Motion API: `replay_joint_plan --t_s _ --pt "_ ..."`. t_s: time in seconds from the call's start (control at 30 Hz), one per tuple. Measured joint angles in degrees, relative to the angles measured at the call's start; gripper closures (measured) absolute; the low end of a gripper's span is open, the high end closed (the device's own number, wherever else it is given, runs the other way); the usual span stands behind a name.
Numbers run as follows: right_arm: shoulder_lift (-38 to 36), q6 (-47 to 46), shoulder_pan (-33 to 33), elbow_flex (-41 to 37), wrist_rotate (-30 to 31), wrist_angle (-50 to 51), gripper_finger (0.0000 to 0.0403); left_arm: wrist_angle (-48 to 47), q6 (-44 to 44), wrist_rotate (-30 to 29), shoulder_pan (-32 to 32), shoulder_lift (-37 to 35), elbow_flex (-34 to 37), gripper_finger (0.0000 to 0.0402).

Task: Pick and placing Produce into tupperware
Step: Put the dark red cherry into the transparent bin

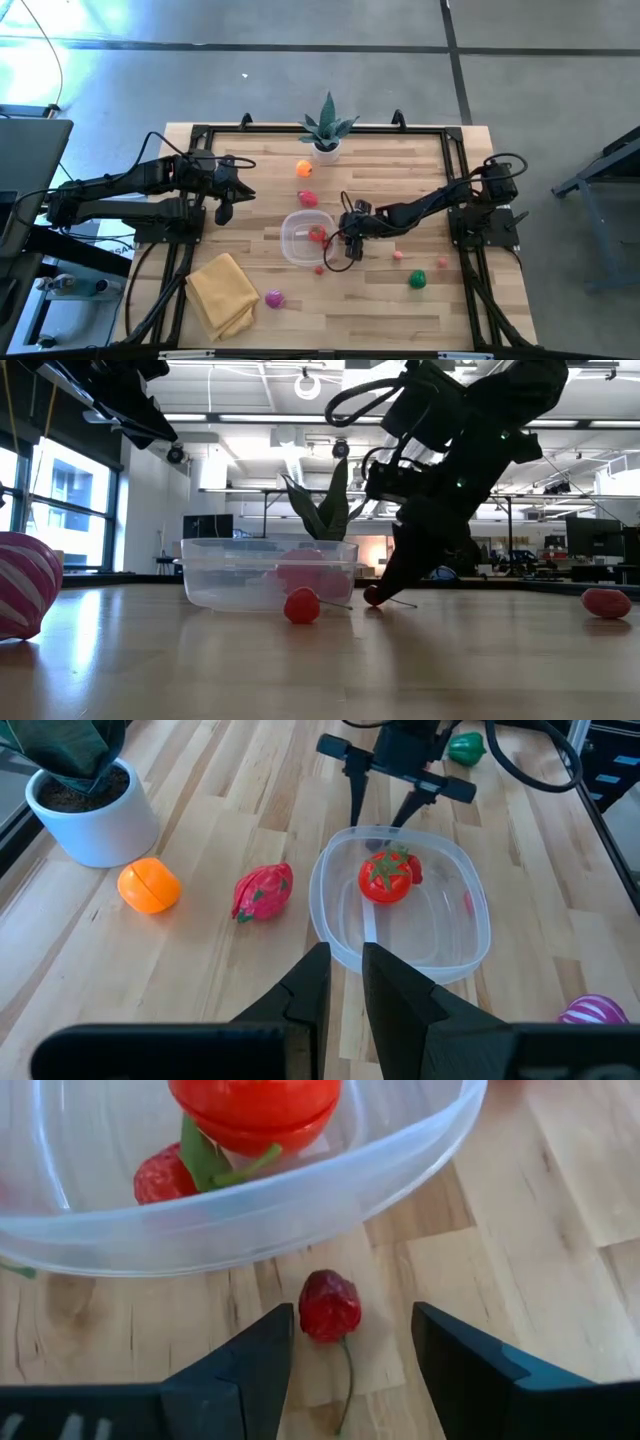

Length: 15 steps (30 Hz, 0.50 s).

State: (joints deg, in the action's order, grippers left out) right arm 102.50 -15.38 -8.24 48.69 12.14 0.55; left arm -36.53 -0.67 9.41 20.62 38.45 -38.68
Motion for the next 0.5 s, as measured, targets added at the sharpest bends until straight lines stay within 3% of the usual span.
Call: replay_joint_plan --t_s 0.5 --pt "1.5 0.9 0.0 0.0 0.7 -1.9 0.0206 0.0 0.0 0.0 0.0 0.0 0.0 0.0348"
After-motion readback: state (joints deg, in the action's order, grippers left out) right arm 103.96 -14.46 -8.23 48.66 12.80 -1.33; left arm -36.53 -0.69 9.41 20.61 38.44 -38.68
